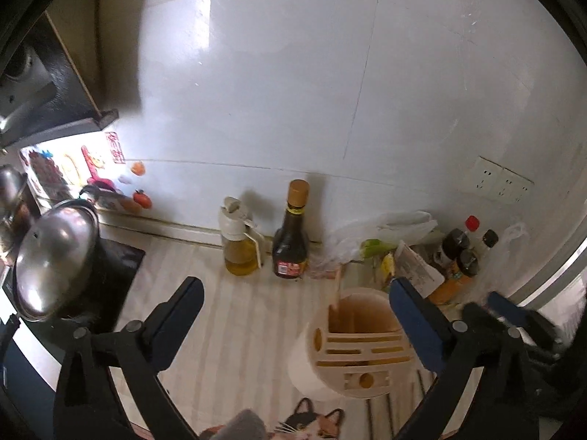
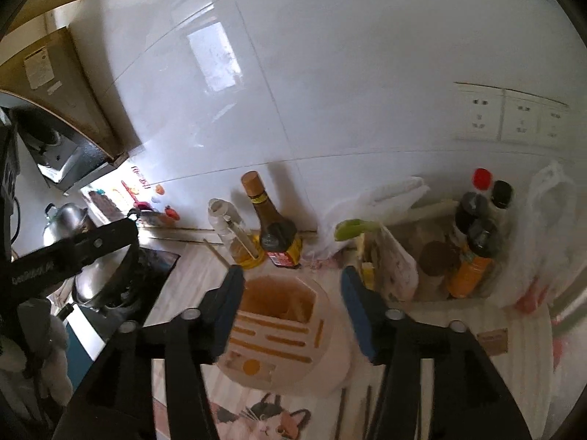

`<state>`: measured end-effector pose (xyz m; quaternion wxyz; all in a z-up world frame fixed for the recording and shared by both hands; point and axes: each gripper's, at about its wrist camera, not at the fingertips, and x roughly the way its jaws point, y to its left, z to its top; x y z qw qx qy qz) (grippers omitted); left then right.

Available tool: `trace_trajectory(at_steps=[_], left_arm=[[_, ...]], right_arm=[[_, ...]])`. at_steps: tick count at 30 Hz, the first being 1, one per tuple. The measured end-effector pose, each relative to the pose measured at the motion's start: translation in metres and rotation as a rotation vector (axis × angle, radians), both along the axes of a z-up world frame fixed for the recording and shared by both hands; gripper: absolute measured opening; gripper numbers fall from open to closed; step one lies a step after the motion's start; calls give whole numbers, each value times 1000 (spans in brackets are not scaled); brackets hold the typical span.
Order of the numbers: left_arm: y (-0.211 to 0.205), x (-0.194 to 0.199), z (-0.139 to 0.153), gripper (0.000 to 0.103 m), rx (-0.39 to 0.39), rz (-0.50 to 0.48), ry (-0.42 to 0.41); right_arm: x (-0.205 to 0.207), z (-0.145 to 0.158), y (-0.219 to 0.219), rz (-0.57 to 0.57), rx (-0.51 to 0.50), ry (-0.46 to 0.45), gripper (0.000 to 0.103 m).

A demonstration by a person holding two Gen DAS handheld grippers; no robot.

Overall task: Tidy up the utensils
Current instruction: 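Lower both chopsticks into the holder and open both tools, then grasp a dark brown chopstick with the left tool while the right tool grasps another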

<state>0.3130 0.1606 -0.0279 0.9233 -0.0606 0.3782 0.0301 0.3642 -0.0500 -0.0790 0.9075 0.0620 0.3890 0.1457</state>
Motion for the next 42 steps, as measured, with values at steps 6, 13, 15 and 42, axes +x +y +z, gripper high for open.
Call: trace_trajectory(at_steps=[6, 13, 15, 42], left_arm=[[-7, -21, -29, 103, 55, 8, 17], [-39, -41, -78, 103, 80, -3, 114], [-51, -48, -89, 103, 108, 2, 133], [-200, -48, -295, 37, 186, -160, 677]], right_arm=[[-23, -12, -19, -120, -93, 6, 103], [-52, -46, -70, -206, -94, 23, 103], [-59, -58, -90, -246, -116, 34, 103], [-75, -252, -204, -166, -40, 642, 31]])
